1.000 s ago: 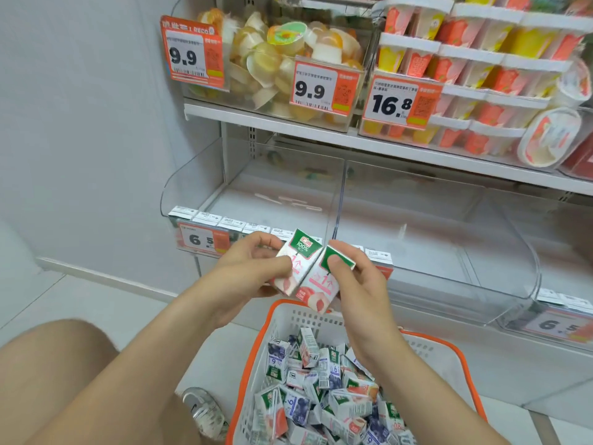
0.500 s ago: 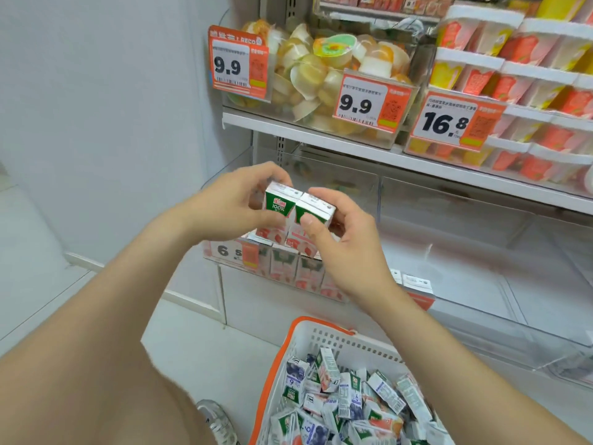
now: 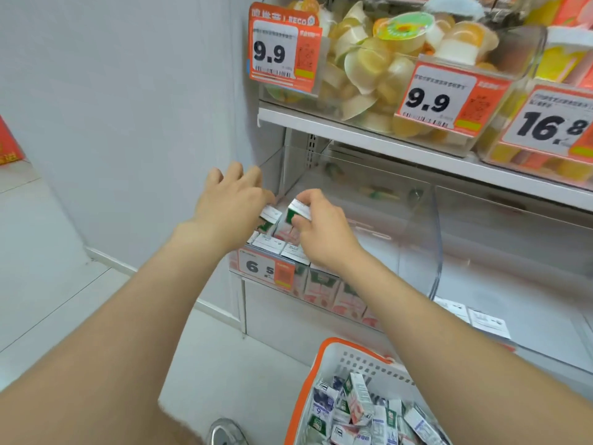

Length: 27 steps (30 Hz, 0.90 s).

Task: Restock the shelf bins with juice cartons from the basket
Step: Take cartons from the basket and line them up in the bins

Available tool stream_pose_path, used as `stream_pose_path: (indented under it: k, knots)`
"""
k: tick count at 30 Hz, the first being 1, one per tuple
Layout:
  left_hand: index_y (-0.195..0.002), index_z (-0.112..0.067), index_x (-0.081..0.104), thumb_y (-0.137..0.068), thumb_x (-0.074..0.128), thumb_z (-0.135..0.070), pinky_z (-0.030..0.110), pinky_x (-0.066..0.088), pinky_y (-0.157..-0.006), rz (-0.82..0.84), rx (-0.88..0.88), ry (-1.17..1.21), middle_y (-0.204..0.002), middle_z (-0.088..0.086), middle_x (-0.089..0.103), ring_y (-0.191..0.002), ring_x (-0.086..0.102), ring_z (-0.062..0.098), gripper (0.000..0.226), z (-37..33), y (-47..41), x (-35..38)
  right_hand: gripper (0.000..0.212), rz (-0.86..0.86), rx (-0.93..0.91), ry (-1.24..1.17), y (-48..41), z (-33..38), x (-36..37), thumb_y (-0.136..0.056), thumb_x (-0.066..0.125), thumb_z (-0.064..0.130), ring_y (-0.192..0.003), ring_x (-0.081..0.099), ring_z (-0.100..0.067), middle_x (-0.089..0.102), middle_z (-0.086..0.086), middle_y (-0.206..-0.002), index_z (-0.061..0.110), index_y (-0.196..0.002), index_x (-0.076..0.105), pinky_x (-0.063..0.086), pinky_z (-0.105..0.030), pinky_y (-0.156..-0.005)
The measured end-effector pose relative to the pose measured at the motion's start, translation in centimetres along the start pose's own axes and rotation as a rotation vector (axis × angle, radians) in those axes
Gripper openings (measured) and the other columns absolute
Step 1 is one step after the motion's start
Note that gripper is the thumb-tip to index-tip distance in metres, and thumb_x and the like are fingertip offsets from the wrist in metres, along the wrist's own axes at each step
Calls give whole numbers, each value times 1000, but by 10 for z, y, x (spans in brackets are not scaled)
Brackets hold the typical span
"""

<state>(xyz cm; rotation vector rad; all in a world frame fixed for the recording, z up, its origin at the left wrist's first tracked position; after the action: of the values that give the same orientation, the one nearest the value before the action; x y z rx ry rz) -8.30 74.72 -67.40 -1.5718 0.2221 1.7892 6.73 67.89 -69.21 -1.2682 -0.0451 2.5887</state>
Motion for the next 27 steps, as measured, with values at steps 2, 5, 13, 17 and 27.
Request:
stream_pose_path:
  k: [2,5,13,17,27]
  knots:
    - [-132,-46,63,-93,71,-20,41,30,-84,48,-39,-83,-141,2,34,-120,37,33,47,1,1,8,42,95,22,8,-7,2,11,-104,60,19,-135,46,-26,54,-8,-146,19,-144,48,36,-29,-93]
    - [-126,-47,66,-95,68,-20,43,26,-83,132,-95,-103,-145,3,24,-122,33,36,42,4,3,15,41,161,57,-7,-16,0,22,-100,63,20,-128,50,-22,57,-5,-143,22,-140,57,36,-26,-92]
    - [-132,-40,61,-96,63,-22,54,29,-101,203,-58,-89,-151,0,34,-135,27,38,40,-10,13,7,53,301,86,20,-8,-5,14,-99,43,7,-130,56,-24,69,-6,-126,14,-152,51,40,-27,-98]
    - [-119,-34,66,-97,63,-33,47,37,-97,62,-9,26,-127,0,49,-124,41,32,22,-40,31,-23,40,-16,-57,40,29,0,-17,-96,44,12,-119,56,-22,72,1,-108,19,-128,68,49,-36,-98]
    - [-101,-22,62,-102,55,-29,31,44,-75,754,470,503,-88,-9,55,-90,58,21,10,-189,110,-20,29,389,-12,327,204,-86,-35,-83,40,22,-76,65,-29,70,-8,-75,15,-79,68,58,-45,-69]
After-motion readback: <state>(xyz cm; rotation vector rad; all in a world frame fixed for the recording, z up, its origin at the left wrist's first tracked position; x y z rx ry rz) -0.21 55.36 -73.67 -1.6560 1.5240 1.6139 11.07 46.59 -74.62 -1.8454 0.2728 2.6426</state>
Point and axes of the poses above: each hand's wrist, its own y-axis away from the middle knuckle, its own x-axis out of the palm, z = x × y, the point moved 4 cm from there along -y, towards the middle knuckle
